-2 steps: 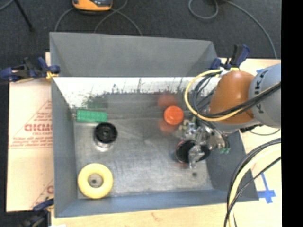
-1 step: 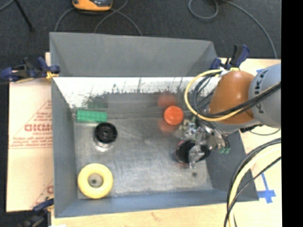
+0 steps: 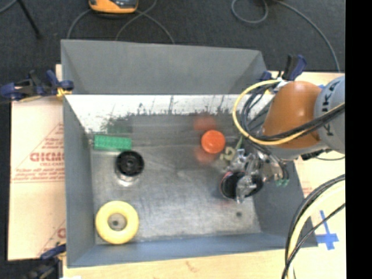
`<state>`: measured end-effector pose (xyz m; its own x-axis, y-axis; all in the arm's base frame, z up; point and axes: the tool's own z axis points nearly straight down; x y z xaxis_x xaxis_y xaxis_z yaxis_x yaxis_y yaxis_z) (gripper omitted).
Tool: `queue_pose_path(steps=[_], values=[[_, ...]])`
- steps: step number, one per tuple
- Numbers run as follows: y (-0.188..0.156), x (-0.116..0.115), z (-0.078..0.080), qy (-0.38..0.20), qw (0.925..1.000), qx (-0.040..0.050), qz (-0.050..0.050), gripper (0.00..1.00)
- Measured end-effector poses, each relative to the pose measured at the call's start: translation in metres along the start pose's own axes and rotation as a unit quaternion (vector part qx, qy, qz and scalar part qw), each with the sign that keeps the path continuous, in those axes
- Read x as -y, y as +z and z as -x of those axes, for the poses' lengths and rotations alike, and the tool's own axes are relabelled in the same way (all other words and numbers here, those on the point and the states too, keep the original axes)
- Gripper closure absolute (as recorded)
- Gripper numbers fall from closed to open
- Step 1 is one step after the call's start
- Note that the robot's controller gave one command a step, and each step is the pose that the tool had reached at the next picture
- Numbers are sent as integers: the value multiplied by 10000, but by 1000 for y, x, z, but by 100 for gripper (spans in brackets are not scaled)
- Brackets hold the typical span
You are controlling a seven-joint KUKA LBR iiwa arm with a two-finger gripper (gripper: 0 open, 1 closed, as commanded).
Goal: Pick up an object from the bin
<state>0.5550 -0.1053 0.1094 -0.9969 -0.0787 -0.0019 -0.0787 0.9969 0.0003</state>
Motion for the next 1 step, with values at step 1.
queue_pose_path(steps=[1], values=[[-130,2,1,-79,10000,6,-10,100]])
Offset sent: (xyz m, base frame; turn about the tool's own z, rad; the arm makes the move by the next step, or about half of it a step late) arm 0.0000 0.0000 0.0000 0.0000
